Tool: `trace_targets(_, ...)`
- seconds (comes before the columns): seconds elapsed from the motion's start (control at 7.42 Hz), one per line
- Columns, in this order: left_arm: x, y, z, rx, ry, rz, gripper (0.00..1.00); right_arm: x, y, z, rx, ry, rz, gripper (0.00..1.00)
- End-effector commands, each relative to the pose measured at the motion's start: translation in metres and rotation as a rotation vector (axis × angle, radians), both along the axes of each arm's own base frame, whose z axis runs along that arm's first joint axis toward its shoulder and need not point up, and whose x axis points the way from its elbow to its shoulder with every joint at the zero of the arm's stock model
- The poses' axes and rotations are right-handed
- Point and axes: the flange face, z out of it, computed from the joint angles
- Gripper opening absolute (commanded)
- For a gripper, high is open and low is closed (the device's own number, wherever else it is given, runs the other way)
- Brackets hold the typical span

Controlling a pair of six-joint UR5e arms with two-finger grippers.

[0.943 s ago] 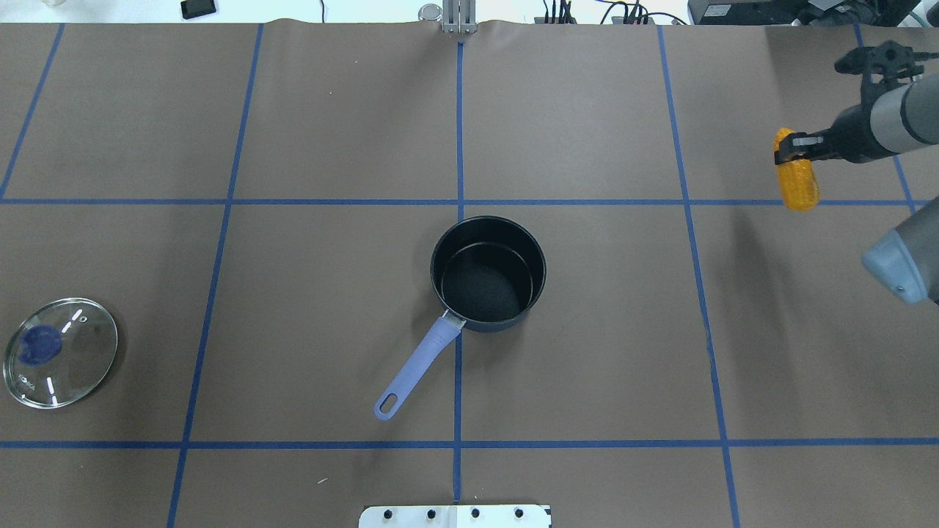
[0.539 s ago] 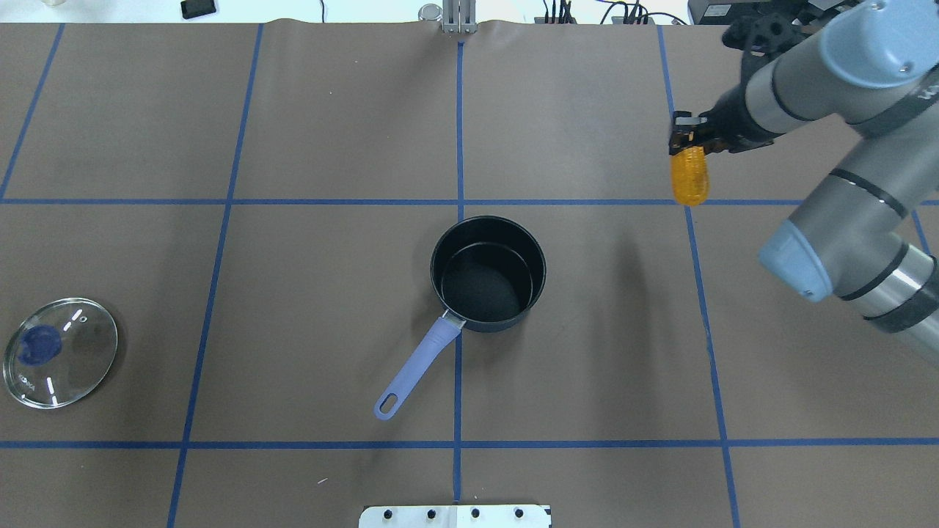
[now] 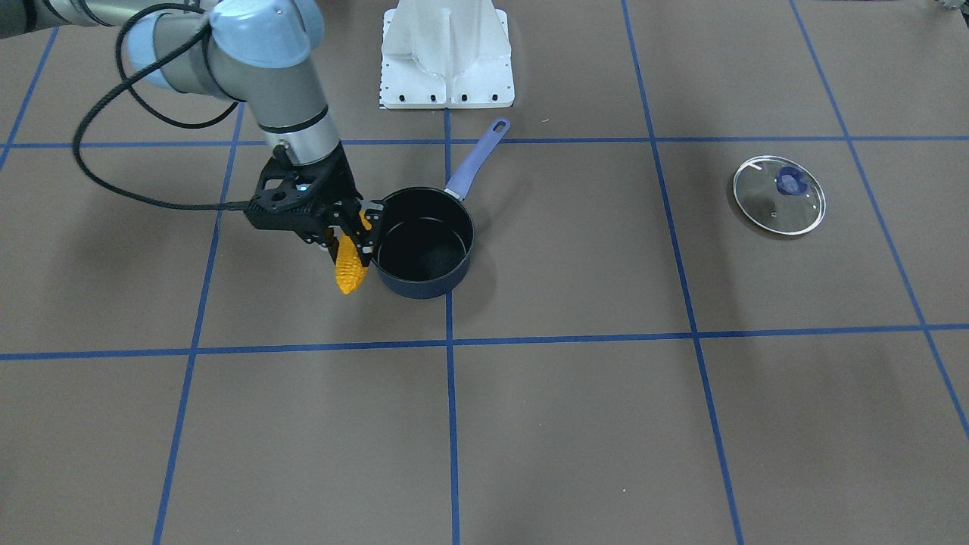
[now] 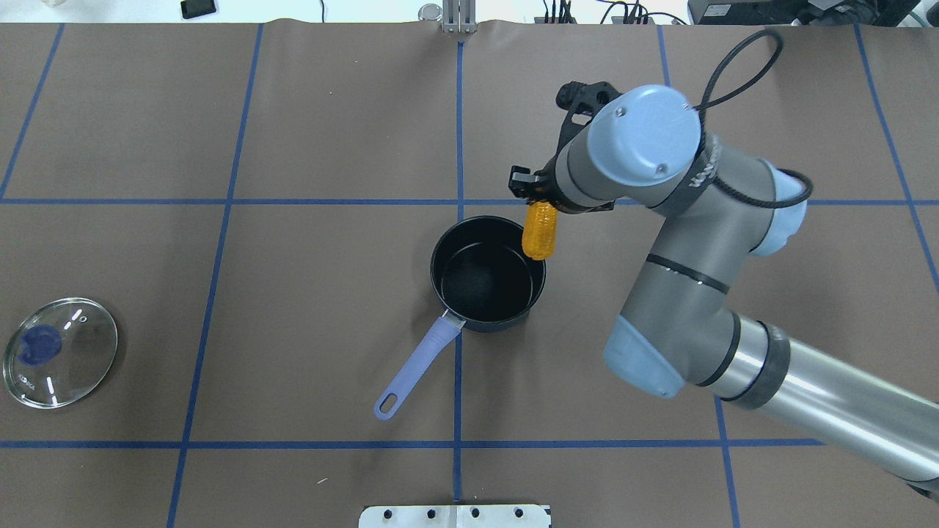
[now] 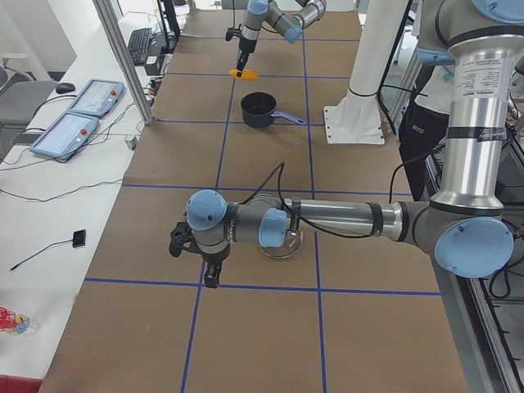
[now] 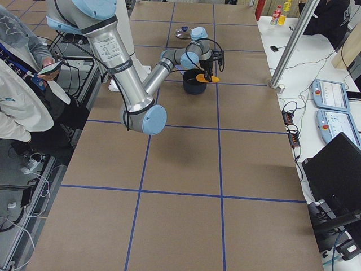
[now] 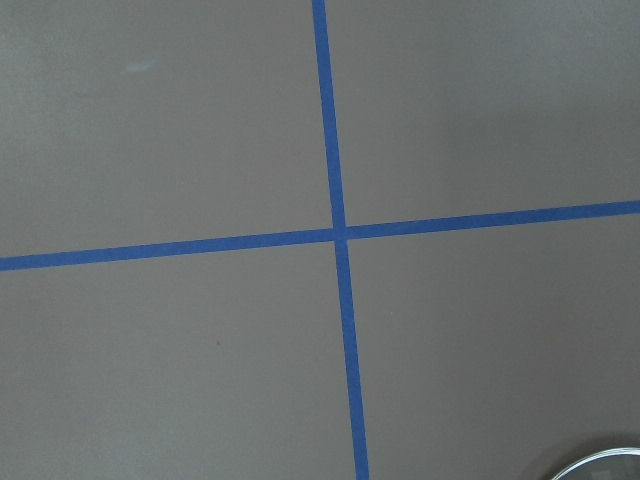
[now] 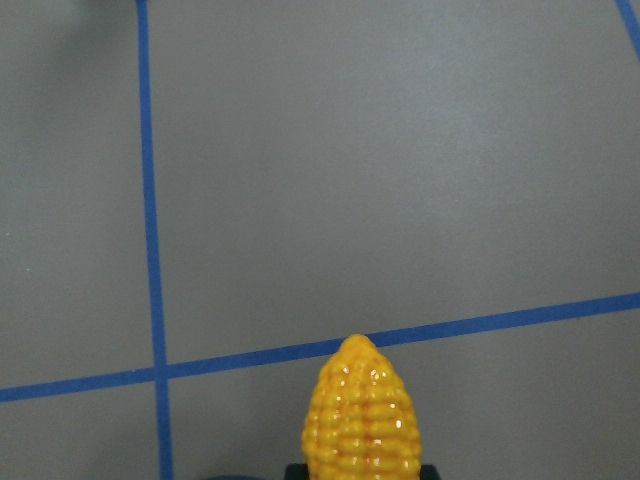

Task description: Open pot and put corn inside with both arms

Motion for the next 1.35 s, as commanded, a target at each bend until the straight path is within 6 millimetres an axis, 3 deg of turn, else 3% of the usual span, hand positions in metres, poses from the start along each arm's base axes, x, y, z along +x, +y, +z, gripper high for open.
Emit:
trace_targets(0.0,0.0,0.001,0.002,-0.004,0.0,0.0,0.99,-0.061,0.016,-0.017,-0.015,0.015,0.082,0.27)
trace_targets(0.13,0.0,0.001,0.002,-0.004,0.0,-0.001,0.99,-0.066,0.015,-0.013,-0.009,0.032,0.097,0.53)
trace_targets(0.27,0.0,0.002,0.002,-0.004,0.0,0.0,0.99,-0.068,0.016,-0.009,-0.005,0.04,0.106,1.0)
trace_targets(0.67,0.0,0.002,0.003,-0.006,0.0,0.001,0.99,-0.059,0.015,-0.022,0.012,0.018,0.106,1.0)
trace_targets(0.81,0.0,0.004,0.009,-0.019,0.0,0.001,0.99,-0.038,-0.007,-0.018,-0.006,0.017,0.099,1.0)
trace_targets(1.08,-0.002,0.022,0.022,-0.038,-0.004,0.002,0.99,0.039,-0.073,0.008,-0.002,0.101,-0.041,1.0)
trace_targets(1.21,-0.002,0.04,0.025,-0.045,-0.006,0.004,0.99,0.082,-0.099,0.036,0.034,0.15,-0.142,1.0)
